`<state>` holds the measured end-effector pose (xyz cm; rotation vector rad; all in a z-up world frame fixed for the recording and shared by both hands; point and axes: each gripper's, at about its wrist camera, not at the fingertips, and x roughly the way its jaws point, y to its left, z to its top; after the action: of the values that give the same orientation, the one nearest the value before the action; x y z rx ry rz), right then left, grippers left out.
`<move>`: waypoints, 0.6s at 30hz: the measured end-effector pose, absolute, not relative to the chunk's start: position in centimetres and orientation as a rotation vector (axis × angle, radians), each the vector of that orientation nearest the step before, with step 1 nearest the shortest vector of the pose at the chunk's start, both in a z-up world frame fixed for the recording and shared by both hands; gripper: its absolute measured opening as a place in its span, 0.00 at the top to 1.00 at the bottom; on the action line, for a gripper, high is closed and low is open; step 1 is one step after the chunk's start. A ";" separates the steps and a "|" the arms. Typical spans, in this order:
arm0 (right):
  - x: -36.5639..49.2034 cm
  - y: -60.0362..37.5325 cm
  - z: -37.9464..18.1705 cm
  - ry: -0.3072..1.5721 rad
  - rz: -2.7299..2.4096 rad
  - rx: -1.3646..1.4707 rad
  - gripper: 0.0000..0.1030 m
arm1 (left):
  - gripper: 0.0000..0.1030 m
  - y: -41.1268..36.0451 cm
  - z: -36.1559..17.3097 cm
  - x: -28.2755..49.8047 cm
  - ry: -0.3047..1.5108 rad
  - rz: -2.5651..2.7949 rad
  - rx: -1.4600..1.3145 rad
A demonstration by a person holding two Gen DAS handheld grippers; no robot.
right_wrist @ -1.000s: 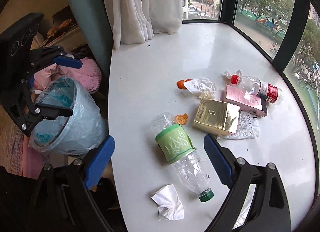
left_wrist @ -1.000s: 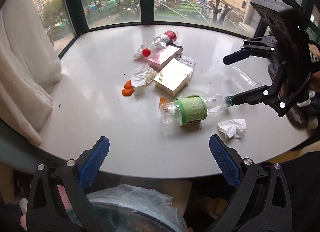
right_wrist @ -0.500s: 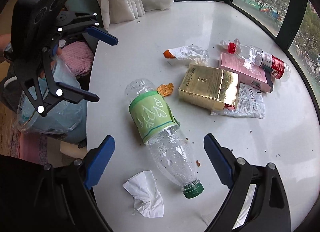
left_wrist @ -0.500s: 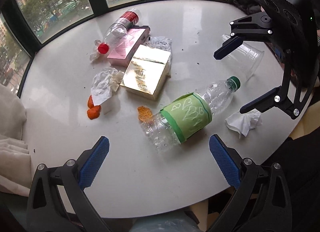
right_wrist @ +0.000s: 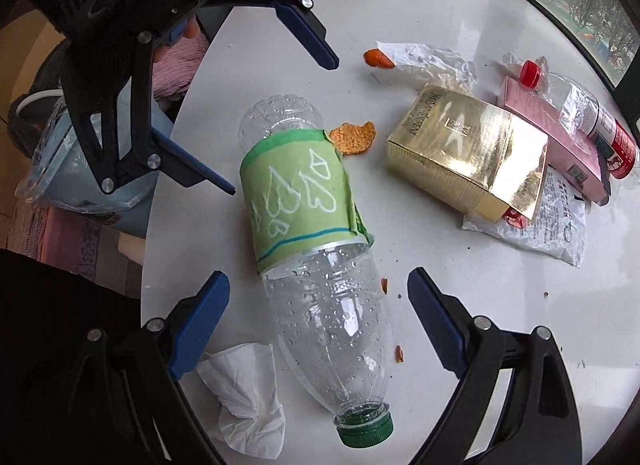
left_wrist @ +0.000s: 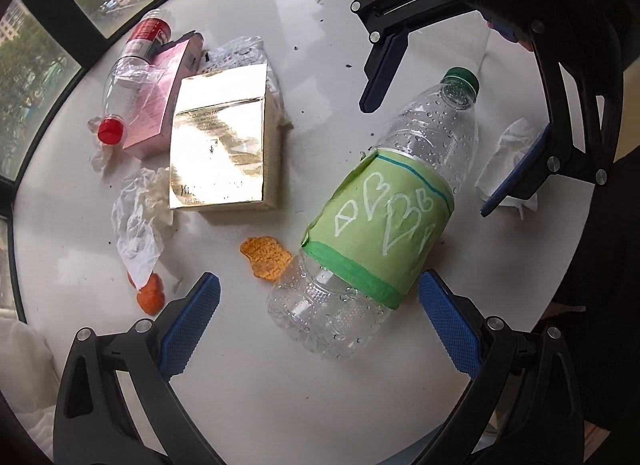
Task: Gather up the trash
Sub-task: 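Grasp the green-labelled clear bottle with the right gripper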
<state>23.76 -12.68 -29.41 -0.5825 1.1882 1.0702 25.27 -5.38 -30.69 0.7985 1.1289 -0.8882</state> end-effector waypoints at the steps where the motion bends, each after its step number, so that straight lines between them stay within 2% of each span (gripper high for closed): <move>1: 23.9 -12.6 -29.7 1.191 1.076 -0.591 0.15 | 0.06 -5.6 -31.1 25.4 1.135 -0.901 0.808; 4: 24.4 -12.5 -30.3 1.196 1.086 -0.612 0.15 | 0.06 -6.0 -31.9 25.8 1.138 -0.952 0.830; 6: 24.8 -12.4 -30.6 1.208 1.100 -0.609 0.24 | 0.06 -6.1 -32.5 25.8 1.149 -0.977 0.842; 8: 24.8 -12.4 -30.7 1.204 1.106 -0.609 0.27 | 0.08 -6.2 -33.2 25.8 1.163 -0.998 0.853; 11: 24.8 -12.2 -31.1 1.216 1.122 -0.636 0.29 | 0.16 -6.3 -33.9 25.5 1.180 -1.013 0.848; 12: 24.7 -12.1 -31.3 1.219 1.127 -0.652 0.32 | 0.23 -6.2 -34.0 25.6 1.185 -1.016 0.840; 14: 24.6 -12.0 -31.5 1.224 1.135 -0.653 0.40 | 0.25 -6.3 -34.0 25.4 1.195 -1.018 0.816; 18: 24.1 -11.9 -31.4 1.218 1.136 -0.653 0.40 | 0.25 -6.1 -33.7 25.1 1.183 -1.014 0.811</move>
<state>24.09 -11.89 -31.43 -0.6531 1.2182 1.1361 25.05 -6.10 -33.69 0.8110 1.1834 -1.0139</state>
